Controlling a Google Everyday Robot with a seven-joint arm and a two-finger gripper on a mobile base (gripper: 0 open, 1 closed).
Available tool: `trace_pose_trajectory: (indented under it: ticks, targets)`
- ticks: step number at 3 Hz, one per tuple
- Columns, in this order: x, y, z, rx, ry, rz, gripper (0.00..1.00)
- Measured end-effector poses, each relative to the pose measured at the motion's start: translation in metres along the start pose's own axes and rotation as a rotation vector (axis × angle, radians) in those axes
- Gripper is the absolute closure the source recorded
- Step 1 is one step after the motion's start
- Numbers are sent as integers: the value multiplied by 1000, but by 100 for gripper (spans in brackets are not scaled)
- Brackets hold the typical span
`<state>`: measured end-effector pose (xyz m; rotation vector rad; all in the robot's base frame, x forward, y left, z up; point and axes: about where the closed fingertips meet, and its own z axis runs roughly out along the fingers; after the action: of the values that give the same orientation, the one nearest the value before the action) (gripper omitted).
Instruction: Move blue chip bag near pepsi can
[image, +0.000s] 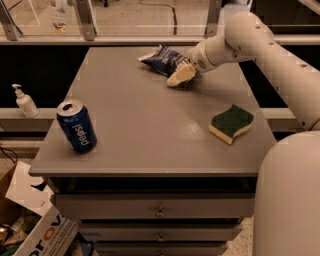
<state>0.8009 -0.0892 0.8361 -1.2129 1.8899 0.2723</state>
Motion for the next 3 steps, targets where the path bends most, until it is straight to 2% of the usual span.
trace_pose_trajectory:
  ticks: [1,2,3]
  targets:
    - [-7,-4,-6,-2,-26,8,42]
    - [-19,2,-23,-19,-66,15,65]
    - [-34,26,-46,-80,-120,6,88]
